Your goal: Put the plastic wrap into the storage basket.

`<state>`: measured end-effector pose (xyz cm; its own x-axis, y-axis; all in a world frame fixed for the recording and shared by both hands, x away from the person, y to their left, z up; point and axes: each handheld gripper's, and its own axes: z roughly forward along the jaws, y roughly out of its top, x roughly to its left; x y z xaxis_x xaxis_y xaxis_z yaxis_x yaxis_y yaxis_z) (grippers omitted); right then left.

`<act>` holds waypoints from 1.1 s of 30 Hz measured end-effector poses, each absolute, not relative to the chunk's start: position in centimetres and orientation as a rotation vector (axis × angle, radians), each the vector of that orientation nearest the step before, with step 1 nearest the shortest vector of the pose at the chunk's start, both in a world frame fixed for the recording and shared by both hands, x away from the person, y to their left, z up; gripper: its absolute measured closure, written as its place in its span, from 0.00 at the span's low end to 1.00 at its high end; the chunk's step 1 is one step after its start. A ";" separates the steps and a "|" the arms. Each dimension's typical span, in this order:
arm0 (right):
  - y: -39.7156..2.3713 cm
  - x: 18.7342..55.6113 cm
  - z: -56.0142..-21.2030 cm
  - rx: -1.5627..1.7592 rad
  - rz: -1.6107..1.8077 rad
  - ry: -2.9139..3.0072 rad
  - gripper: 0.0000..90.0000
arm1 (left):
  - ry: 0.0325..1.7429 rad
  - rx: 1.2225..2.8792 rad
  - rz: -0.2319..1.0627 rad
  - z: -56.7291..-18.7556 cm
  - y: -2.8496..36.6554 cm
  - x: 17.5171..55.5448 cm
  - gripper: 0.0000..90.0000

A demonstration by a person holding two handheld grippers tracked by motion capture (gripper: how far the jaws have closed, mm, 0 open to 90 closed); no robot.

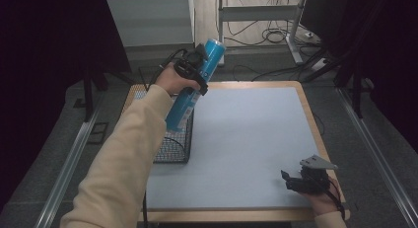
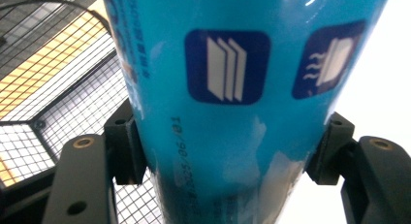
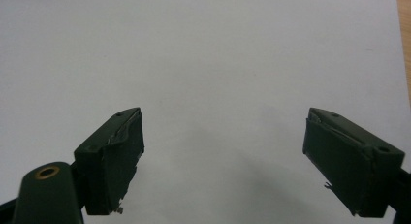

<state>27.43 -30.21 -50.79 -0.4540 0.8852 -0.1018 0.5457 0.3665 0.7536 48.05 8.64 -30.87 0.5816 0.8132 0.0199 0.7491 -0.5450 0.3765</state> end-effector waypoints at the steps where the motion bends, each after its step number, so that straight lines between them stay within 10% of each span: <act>1: -30.2 27.4 -50.8 1.235 0.898 2.133 0.17 | 1.280 2.482 0.269 -31.0 8.8 48.1 0.35; 33: -30.2 27.5 -50.9 1.228 0.884 2.140 0.17 | 1.448 2.507 0.258 -36.6 12.8 50.5 0.35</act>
<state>27.46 -30.22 -50.91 -0.4574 0.8823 -0.1111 0.5465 0.3775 0.7475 50.53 12.83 -36.61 0.4948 0.8683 0.0351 0.8270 -0.4829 0.2880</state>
